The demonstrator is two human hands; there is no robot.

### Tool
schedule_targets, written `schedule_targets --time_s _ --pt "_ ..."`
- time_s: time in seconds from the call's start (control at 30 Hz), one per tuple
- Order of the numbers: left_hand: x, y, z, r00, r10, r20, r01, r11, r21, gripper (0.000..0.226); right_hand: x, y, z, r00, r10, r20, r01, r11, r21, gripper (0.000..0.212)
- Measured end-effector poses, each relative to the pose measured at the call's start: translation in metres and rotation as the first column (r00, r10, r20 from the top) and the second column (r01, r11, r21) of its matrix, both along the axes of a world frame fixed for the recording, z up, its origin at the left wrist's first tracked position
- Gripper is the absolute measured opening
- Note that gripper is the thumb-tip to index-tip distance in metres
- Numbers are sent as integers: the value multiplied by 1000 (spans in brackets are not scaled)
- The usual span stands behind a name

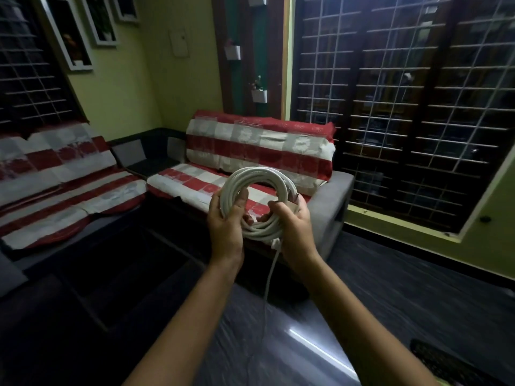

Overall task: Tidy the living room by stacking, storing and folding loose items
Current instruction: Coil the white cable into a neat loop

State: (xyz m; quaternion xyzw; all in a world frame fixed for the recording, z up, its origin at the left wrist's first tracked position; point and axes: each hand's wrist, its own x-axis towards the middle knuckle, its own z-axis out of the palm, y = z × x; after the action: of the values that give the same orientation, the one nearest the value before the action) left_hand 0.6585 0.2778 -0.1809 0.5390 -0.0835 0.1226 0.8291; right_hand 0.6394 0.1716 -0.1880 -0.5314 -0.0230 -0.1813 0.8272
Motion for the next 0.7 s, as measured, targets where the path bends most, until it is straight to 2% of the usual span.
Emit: schedule_targets --time_s 0.07,0.1,0.13,0.17,0.2,0.23,0.27,0.3,0.33,0.37,0.43,0.47,0.53,0.6,0.7 --pt "6 11 -9 999 -54 -6 54 991 125 62 6 -13 8 1000 24 -17 -26 988 -149 30" --pt "9 19 -12 1000 -8 25 2 968 250 84 10 -22 13 998 50 -24 -55 962 -268 31" --pt "11 27 -14 992 80 95 -112 907 405 99 14 -31 18 995 85 -51 -99 903 -419 31" --pt "13 33 -11 964 151 220 -249 805 539 105 18 -37 25 987 126 -96 -159 793 -588 30" --pt "14 37 -4 914 160 372 -373 690 620 104 21 -40 32 973 165 -160 -228 619 -752 28" --pt "16 39 5 867 114 485 -454 582 675 101 22 -38 39 951 195 -239 -299 384 -874 26" --pt "18 36 16 854 32 519 -464 500 732 99 23 -31 45 926 203 -318 -349 136 -927 27" --pt "21 32 24 883 -60 465 -391 455 800 101 23 -22 48 901 200 -385 -378 -75 -923 30" --pt "24 27 31 930 -160 330 -234 434 870 106 25 -12 48 877 196 -440 -400 -213 -892 41" --pt "27 23 32 956 -266 125 2 432 902 115 30 -4 45 852 179 -492 -431 -293 -853 50" --pt "26 17 23 875 -420 -242 425 424 800 131 41 4 36 794 72 -603 -535 -388 -751 55" --pt "26 15 12 827 -462 -319 525 434 733 127 46 5 31 763 -7 -646 -588 -422 -690 55" --pt "28 11 -6 809 -459 -367 576 493 652 112 55 5 18 722 -82 -687 -643 -446 -623 53" --pt "33 12 -21 810 -421 -408 585 530 614 124 58 5 10 723 -79 -687 -641 -449 -623 52" --pt "36 14 -27 768 -367 -525 639 488 595 143 62 -1 4 729 -69 -681 -644 -407 -648 57"
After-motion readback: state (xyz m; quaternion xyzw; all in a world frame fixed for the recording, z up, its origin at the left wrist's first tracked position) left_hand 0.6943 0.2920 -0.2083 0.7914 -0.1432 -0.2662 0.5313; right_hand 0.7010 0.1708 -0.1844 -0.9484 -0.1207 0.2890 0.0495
